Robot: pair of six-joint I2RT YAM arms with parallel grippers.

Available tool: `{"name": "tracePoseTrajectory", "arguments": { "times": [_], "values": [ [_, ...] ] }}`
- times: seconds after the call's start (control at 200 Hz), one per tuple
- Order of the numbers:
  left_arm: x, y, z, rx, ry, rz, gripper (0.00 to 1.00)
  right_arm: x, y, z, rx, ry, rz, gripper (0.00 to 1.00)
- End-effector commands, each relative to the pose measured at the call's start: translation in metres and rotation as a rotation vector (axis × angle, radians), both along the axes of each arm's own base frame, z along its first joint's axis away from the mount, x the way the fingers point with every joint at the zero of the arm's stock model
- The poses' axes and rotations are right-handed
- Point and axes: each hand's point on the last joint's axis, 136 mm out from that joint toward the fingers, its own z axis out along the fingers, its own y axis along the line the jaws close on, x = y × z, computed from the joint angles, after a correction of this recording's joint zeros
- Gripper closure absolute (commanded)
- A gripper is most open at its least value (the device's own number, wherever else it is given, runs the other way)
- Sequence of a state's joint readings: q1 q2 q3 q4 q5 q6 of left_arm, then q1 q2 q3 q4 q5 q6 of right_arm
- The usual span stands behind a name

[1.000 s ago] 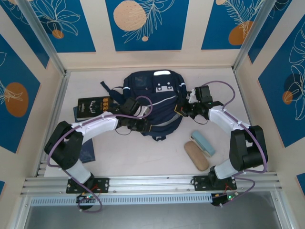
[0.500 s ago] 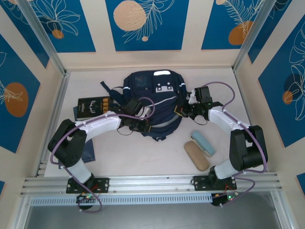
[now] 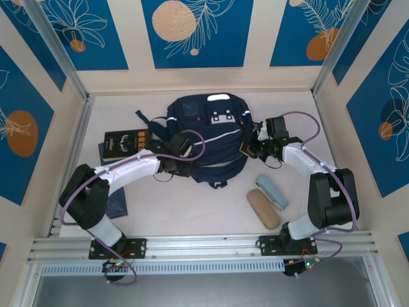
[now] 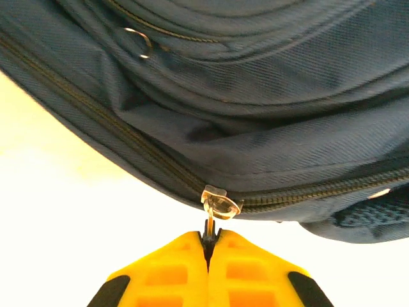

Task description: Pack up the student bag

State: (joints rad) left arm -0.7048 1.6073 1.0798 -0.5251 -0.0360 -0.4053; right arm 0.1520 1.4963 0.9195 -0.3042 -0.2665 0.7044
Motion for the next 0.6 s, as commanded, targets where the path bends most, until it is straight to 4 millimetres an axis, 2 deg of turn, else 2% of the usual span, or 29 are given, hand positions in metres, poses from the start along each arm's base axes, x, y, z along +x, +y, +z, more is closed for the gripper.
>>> {"name": "tracePoseTrajectory", "arguments": {
  "times": [0.0,0.065,0.11,0.185,0.245,0.375,0.47,0.595],
  "values": [
    [-0.001,0.013,-0.004,0.078,0.023,-0.013,1.00,0.006,-0.009,0.001,-0.006,-0.019,-0.005,1.00],
    [-0.002,-0.007,0.005,0.005,0.008,-0.070,1.00,0.002,-0.001,0.013,0.052,-0.035,0.022,0.91],
    [-0.002,-0.022,0.014,-0.040,-0.014,-0.108,1.00,-0.002,0.001,0.019,0.073,-0.043,0.018,0.81],
    [-0.002,-0.041,0.027,-0.092,-0.038,-0.159,1.00,-0.010,-0.003,0.025,0.074,-0.035,-0.017,0.60],
    [-0.003,-0.056,0.036,-0.130,-0.055,-0.192,1.00,-0.017,-0.011,0.024,0.045,-0.005,-0.068,0.50],
    [-0.004,-0.078,0.049,-0.185,-0.074,-0.236,1.00,-0.039,-0.024,0.022,0.004,0.088,-0.174,0.43],
    [-0.005,-0.090,0.053,-0.215,-0.075,-0.256,1.00,-0.053,-0.008,0.025,0.039,0.116,-0.171,0.41],
    [-0.005,-0.096,0.050,-0.223,-0.066,-0.258,1.00,-0.065,0.018,0.026,0.074,0.174,-0.173,0.41]
  ]
}}
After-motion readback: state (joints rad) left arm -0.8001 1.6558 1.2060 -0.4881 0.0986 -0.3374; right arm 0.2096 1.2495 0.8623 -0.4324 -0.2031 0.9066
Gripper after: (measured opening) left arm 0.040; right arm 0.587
